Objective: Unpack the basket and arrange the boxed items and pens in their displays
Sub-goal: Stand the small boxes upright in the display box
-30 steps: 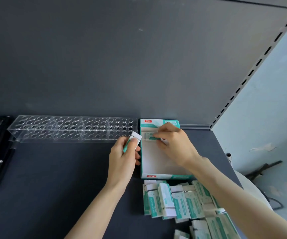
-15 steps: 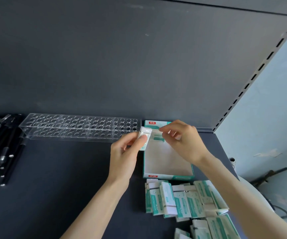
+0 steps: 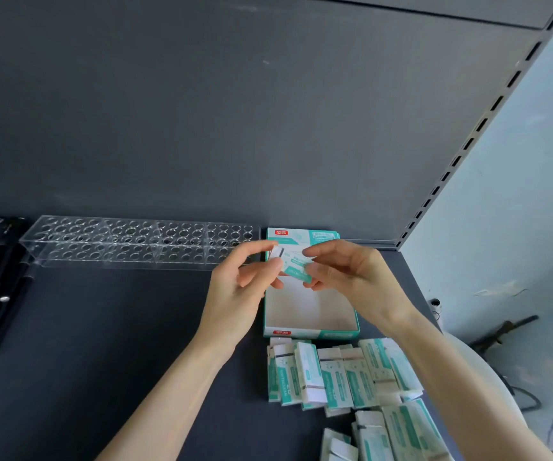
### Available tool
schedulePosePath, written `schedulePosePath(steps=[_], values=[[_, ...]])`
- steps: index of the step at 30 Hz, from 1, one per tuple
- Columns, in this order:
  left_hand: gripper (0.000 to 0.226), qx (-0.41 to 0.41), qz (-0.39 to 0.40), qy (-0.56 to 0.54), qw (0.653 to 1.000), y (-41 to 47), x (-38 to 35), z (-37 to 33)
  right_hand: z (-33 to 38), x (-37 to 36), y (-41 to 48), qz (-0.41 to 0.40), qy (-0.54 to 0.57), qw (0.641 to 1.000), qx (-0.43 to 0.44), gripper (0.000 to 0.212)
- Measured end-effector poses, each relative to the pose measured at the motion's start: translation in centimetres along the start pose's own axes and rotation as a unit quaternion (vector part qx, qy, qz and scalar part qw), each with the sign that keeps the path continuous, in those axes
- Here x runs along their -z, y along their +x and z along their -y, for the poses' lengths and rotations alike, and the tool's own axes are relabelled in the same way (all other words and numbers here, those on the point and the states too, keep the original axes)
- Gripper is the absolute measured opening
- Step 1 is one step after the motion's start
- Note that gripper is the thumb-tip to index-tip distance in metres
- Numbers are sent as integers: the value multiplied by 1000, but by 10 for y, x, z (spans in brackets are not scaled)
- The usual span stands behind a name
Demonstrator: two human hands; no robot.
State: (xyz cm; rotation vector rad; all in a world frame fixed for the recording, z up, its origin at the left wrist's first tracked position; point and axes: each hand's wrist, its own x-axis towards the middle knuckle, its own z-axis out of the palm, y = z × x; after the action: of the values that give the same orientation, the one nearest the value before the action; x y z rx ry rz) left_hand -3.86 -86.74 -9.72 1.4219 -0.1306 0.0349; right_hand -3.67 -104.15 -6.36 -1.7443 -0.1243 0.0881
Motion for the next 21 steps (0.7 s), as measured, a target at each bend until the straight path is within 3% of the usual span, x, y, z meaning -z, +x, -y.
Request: schedulePosePath(steps=[6, 9, 11, 15, 21], values=[[17, -8, -2, 98, 995, -4, -6, 2, -3, 1, -7, -23, -164, 984, 72, 33], [36, -16, -10, 213, 977, -10, 4, 7, -9, 15, -2, -54, -247, 963, 95, 24], [52, 2, 31, 248, 968, -17, 12, 12, -14, 26, 3, -76, -340, 932, 95, 18], [81, 23, 100, 275, 956, -26, 18, 18, -22, 32, 11, -85, -452, 884, 83, 19], [85, 7, 87, 291, 953, -23, 19, 19, -24, 24, 20, -77, -521, 847, 74, 20]])
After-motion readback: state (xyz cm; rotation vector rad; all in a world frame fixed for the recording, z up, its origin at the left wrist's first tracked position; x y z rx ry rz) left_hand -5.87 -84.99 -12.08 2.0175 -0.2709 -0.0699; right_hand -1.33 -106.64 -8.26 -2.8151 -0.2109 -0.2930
